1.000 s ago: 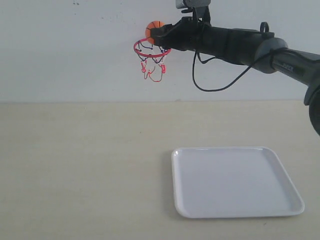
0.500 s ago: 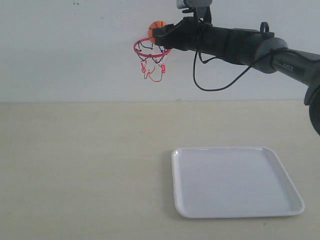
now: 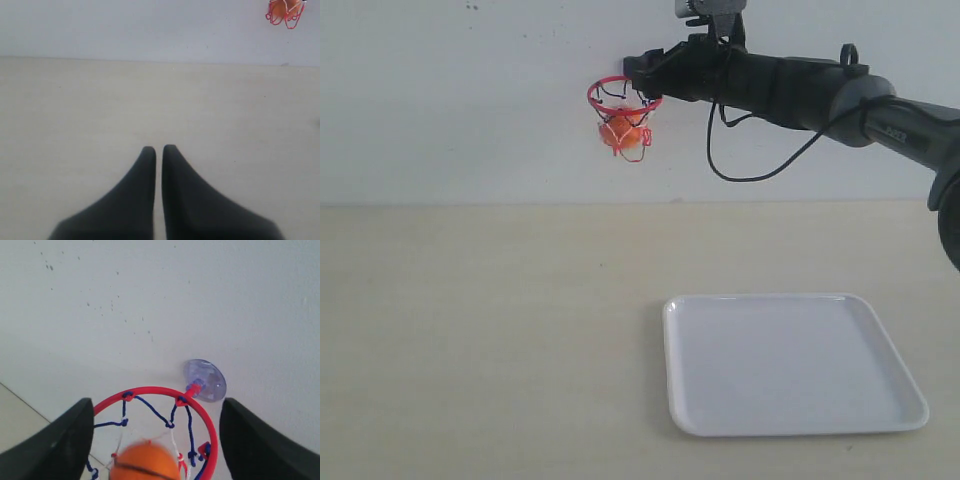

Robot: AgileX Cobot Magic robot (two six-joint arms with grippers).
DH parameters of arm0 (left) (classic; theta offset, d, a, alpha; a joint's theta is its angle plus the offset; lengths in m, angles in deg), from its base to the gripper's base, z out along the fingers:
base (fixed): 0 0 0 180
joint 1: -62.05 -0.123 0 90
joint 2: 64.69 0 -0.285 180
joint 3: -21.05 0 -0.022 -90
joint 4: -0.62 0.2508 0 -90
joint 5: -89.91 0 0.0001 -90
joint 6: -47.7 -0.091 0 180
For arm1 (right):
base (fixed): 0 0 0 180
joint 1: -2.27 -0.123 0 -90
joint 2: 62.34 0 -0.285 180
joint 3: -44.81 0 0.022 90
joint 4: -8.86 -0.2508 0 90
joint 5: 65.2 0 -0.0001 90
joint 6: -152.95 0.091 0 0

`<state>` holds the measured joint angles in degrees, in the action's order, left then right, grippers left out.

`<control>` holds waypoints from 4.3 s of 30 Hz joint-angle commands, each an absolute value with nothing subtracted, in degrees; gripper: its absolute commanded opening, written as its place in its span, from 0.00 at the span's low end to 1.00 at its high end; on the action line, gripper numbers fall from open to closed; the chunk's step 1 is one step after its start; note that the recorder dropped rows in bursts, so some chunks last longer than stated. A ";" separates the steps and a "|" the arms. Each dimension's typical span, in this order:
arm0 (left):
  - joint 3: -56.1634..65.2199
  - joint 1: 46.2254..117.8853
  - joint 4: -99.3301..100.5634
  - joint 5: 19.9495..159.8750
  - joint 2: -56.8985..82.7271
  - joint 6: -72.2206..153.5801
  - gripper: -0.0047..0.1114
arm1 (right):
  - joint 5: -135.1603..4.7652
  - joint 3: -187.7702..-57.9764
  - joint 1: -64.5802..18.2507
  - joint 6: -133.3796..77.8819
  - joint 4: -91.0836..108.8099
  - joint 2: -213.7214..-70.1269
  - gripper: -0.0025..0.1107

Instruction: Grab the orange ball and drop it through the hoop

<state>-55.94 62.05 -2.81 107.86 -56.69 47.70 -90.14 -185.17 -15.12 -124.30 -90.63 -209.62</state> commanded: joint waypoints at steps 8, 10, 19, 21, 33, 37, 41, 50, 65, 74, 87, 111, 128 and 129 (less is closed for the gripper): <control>-56.16 62.05 -3.27 107.96 -56.90 48.02 0.08 | -89.33 -185.52 -14.95 -124.49 -91.08 -209.63 0.29; -56.16 62.05 -3.27 107.96 -56.90 48.02 0.08 | -87.70 -185.52 -14.86 -124.49 -91.08 -209.52 0.12; -56.16 62.05 -3.27 107.96 -56.90 48.02 0.08 | -82.07 -185.52 -14.71 -124.41 -91.08 -208.00 0.02; -56.16 62.05 -3.27 107.96 -56.90 48.02 0.08 | -82.93 -185.40 -14.59 -123.50 -89.33 -207.23 0.02; -56.16 62.05 -3.27 107.96 -56.90 48.02 0.08 | -117.59 -172.96 -3.95 -80.45 -55.30 -194.88 0.02; -56.16 62.05 -3.27 107.96 -56.90 48.02 0.08 | -127.63 -167.68 0.09 -79.89 -55.30 -190.18 0.02; -56.16 62.05 -3.27 107.96 -56.90 48.02 0.08 | -131.01 -161.36 2.31 -76.91 -55.30 -184.74 0.02; -56.16 62.05 -3.27 107.96 -56.90 48.02 0.08 | -134.21 -141.94 3.01 -77.98 -54.70 -173.31 0.02; -56.16 62.05 -3.27 107.96 -56.90 48.02 0.08 | -133.41 -100.58 3.01 -84.06 -54.99 -153.94 0.02; -56.16 62.05 -3.27 107.96 -56.90 48.02 0.08 | -134.64 -98.70 3.01 -84.16 -55.10 -154.66 0.02; -56.16 62.05 -3.27 107.96 -56.90 48.02 0.08 | -89.96 -98.70 -4.65 -88.10 -55.09 -124.97 0.02; -56.16 62.05 -3.27 107.96 -56.90 48.02 0.08 | -70.75 -63.82 -4.79 -91.06 -55.09 -78.68 0.02; -56.16 62.05 -3.27 107.96 -56.90 48.02 0.08 | -69.53 -60.76 -4.79 -35.83 -3.98 -78.68 0.02; -56.16 62.05 -3.27 107.96 -56.90 48.02 0.08 | -68.91 -60.43 -4.79 -32.76 -2.09 -78.68 0.02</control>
